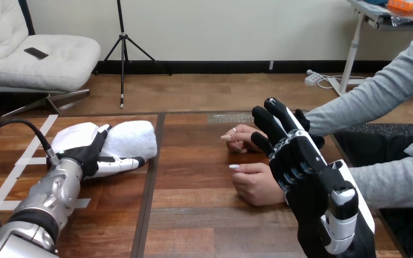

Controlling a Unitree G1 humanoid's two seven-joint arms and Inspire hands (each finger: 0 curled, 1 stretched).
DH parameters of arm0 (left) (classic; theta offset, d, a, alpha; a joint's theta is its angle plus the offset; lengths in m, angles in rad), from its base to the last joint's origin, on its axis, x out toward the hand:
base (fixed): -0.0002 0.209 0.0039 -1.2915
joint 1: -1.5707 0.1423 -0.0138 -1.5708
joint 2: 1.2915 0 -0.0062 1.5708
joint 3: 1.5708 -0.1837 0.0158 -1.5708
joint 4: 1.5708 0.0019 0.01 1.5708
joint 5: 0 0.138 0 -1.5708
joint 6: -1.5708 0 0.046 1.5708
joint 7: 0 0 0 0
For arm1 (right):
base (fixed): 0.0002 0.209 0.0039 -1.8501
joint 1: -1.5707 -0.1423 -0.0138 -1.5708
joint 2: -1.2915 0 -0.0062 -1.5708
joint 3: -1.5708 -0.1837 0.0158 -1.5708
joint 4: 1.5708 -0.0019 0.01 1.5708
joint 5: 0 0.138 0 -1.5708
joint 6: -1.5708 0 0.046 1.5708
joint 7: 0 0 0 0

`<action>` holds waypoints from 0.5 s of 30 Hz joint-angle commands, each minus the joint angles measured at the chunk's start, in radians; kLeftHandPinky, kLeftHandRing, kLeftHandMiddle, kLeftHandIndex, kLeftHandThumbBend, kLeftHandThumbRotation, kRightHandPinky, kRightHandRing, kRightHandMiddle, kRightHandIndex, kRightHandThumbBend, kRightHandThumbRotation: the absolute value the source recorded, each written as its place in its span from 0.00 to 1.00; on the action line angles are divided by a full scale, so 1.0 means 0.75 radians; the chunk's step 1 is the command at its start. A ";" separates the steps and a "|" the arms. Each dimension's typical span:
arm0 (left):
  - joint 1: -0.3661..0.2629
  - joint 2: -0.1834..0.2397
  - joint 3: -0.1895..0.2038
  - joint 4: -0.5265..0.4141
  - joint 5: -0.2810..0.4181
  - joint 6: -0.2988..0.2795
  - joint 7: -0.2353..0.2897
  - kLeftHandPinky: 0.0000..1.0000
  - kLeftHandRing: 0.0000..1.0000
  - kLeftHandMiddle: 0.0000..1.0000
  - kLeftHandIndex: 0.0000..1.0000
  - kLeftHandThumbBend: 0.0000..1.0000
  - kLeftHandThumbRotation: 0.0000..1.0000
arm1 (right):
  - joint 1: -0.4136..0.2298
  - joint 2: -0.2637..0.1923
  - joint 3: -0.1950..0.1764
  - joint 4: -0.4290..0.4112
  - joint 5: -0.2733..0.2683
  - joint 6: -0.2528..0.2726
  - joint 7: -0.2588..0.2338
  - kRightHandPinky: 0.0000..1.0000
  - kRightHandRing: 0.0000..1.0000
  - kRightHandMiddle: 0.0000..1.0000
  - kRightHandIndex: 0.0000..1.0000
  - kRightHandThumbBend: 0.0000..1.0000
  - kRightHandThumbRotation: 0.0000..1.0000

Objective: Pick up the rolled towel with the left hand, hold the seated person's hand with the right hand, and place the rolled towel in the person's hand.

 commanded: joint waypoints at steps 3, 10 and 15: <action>-0.011 -0.015 -0.009 -0.042 -0.006 -0.015 -0.040 0.95 0.94 0.94 0.92 0.81 0.76 | -0.053 0.017 -0.001 -0.043 0.014 -0.031 -0.003 1.00 1.00 0.95 0.96 0.92 1.00; -0.013 -0.011 -0.003 -0.058 -0.012 -0.015 -0.045 0.95 0.94 0.93 0.92 0.82 0.78 | -0.054 0.019 -0.002 -0.043 0.012 -0.030 -0.007 1.00 1.00 0.95 0.97 0.92 1.00; -0.002 -0.004 0.007 -0.079 -0.021 -0.026 -0.035 0.95 0.93 0.93 0.92 0.82 0.78 | -0.057 0.021 -0.005 -0.040 0.001 -0.038 -0.011 1.00 1.00 0.95 0.97 0.92 1.00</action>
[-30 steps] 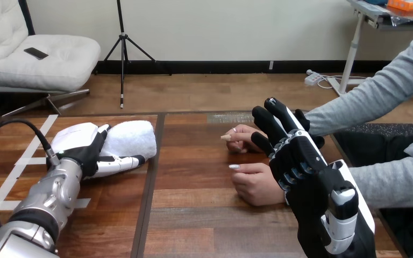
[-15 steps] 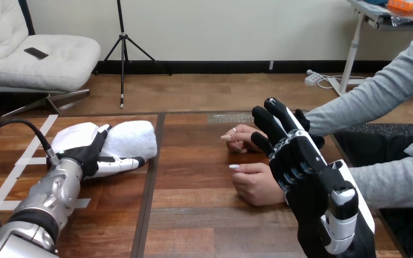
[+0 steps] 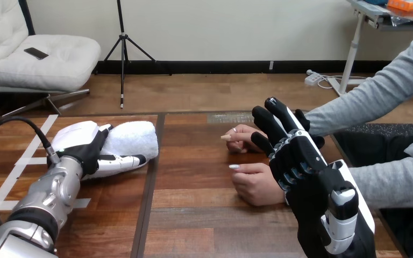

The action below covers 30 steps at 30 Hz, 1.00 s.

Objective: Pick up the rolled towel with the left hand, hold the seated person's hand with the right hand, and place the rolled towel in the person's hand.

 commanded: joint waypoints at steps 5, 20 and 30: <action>0.016 -0.003 0.015 -0.079 -0.032 -0.043 -0.006 0.95 0.94 0.93 0.92 0.81 0.78 | -0.058 0.019 -0.007 -0.041 0.000 -0.038 -0.011 1.00 1.00 0.95 0.97 0.91 1.00; 0.096 0.031 0.025 -0.185 -0.061 -0.081 0.001 0.95 0.94 0.94 0.93 0.80 0.82 | -0.069 0.023 -0.008 -0.033 0.005 -0.035 -0.012 1.00 1.00 0.95 0.97 0.88 1.00; 0.171 0.059 0.048 -0.294 -0.093 -0.100 -0.016 0.96 0.94 0.95 0.93 0.79 0.83 | -0.086 0.023 -0.008 -0.031 -0.009 -0.030 -0.019 1.00 1.00 0.95 0.96 0.86 1.00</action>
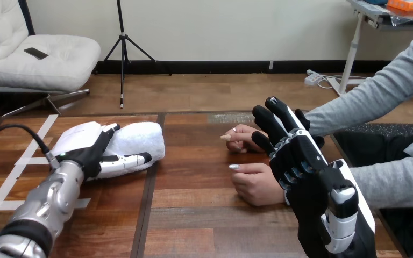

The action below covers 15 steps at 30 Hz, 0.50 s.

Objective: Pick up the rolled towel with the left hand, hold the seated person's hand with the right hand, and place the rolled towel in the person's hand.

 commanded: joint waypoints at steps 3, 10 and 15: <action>0.062 0.024 0.023 -0.140 -0.027 -0.034 -0.023 0.96 0.94 0.95 0.93 0.79 0.84 | -0.086 0.019 -0.007 -0.027 -0.006 -0.030 -0.009 1.00 1.00 0.95 0.96 0.86 1.00; 0.114 0.045 0.037 -0.222 -0.042 -0.032 -0.047 0.97 0.95 0.95 0.93 0.79 0.86 | -0.098 0.015 -0.007 -0.017 0.003 -0.032 -0.002 1.00 1.00 0.95 0.96 0.88 1.00; 0.149 0.061 0.046 -0.280 -0.051 -0.028 -0.064 0.96 0.95 0.95 0.93 0.79 0.86 | -0.098 0.016 -0.006 -0.018 0.000 -0.032 -0.004 1.00 1.00 0.95 0.96 0.89 1.00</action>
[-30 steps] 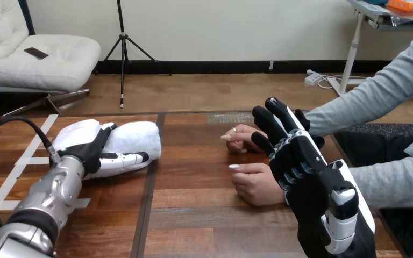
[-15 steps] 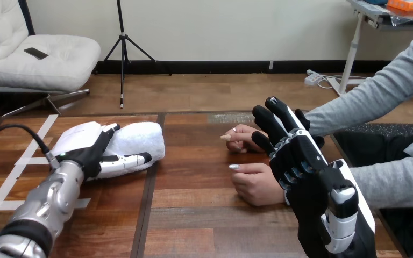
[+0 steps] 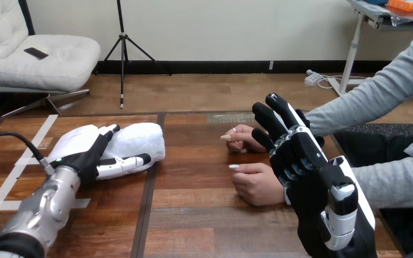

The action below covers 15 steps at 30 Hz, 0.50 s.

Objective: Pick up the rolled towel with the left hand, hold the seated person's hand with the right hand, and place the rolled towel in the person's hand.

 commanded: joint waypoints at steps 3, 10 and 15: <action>0.039 0.016 0.018 -0.115 -0.016 -0.016 -0.034 0.96 0.95 0.95 0.94 0.79 0.85 | -0.080 0.018 -0.006 -0.016 0.002 -0.034 0.000 1.00 1.00 0.95 0.96 0.90 1.00; 0.049 0.019 0.029 -0.131 -0.011 -0.008 -0.040 0.96 0.94 0.94 0.93 0.80 0.83 | -0.084 0.018 -0.006 -0.016 0.005 -0.031 0.000 1.00 1.00 0.95 0.96 0.91 1.00; 0.040 0.016 0.030 -0.129 0.000 0.014 -0.045 0.96 0.94 0.94 0.93 0.82 0.80 | -0.090 0.017 -0.009 -0.011 0.001 -0.037 0.000 1.00 1.00 0.94 0.96 0.91 1.00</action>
